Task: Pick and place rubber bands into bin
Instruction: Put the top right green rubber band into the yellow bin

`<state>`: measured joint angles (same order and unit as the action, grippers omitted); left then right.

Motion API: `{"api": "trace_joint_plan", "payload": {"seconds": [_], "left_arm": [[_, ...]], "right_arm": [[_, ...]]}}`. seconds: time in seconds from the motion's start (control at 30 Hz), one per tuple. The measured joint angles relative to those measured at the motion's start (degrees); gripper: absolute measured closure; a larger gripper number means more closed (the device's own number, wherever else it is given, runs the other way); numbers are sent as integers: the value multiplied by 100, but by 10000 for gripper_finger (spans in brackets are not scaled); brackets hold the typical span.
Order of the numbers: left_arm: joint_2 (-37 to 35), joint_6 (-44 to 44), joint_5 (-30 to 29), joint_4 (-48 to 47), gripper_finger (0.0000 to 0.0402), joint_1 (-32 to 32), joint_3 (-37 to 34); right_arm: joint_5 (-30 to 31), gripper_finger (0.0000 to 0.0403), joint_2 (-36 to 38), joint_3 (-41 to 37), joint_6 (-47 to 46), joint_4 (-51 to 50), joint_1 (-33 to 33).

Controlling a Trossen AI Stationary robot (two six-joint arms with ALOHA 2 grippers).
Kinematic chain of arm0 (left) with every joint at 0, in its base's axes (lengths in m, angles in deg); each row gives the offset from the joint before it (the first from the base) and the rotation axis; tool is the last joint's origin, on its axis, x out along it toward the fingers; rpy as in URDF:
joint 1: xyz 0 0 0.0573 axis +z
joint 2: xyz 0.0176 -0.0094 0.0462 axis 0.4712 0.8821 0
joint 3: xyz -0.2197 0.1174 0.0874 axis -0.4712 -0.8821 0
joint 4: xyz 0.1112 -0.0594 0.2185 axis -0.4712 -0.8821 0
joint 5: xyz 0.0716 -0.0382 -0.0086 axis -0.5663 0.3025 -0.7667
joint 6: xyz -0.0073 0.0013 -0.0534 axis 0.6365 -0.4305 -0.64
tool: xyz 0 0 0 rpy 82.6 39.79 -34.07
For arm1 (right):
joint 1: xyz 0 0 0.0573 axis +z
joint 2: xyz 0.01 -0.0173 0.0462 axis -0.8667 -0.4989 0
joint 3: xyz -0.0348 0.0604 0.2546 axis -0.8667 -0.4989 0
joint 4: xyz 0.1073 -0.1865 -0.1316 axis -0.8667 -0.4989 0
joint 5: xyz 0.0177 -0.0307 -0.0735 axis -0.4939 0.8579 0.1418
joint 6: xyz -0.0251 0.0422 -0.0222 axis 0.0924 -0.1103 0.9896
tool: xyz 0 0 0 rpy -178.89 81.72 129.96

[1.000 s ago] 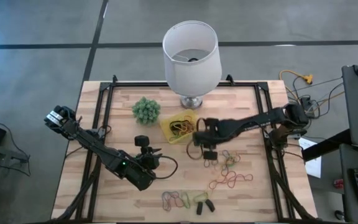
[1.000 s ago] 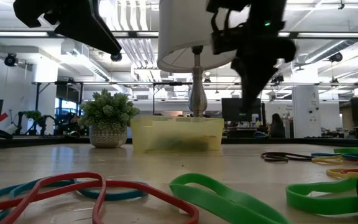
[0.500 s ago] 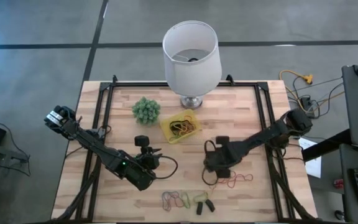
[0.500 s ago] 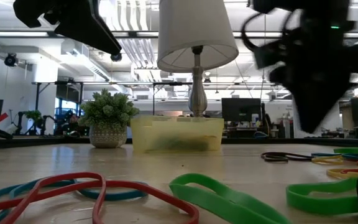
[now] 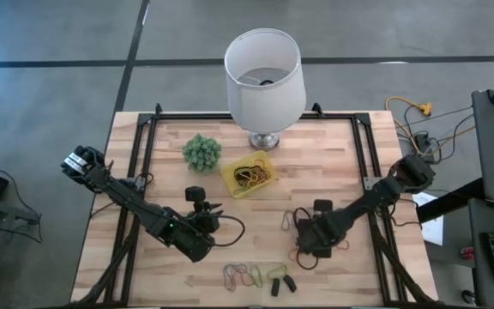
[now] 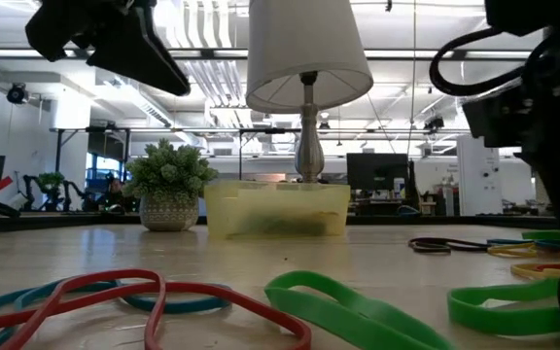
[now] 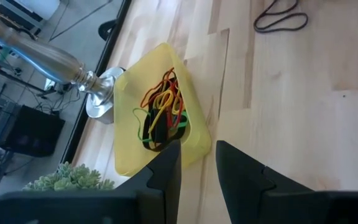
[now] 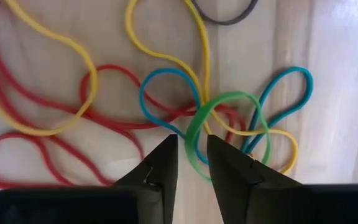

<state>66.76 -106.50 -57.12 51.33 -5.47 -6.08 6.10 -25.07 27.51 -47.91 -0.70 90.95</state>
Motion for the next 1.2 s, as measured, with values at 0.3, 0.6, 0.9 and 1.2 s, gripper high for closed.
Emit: {"api": "trace_joint_plan", "payload": {"seconds": [0.3, 0.6, 0.9, 1.2], "left_arm": [[0, 0, -2, 25, 317, 17, 0], [0, -2, -2, 20, 317, 20, 0], [0, -2, -2, 22, 317, 20, 0], [0, -2, -2, 45, 317, 24, 0]], "right_arm": [[100, 389, 2, -15, 50, 3, -1], [131, 394, 2, 298, 99, -382, -1], [1233, 394, 119, 1358, 953, -811, -2], [4051, 394, 127, 2103, 3219, 256, -282]]}}
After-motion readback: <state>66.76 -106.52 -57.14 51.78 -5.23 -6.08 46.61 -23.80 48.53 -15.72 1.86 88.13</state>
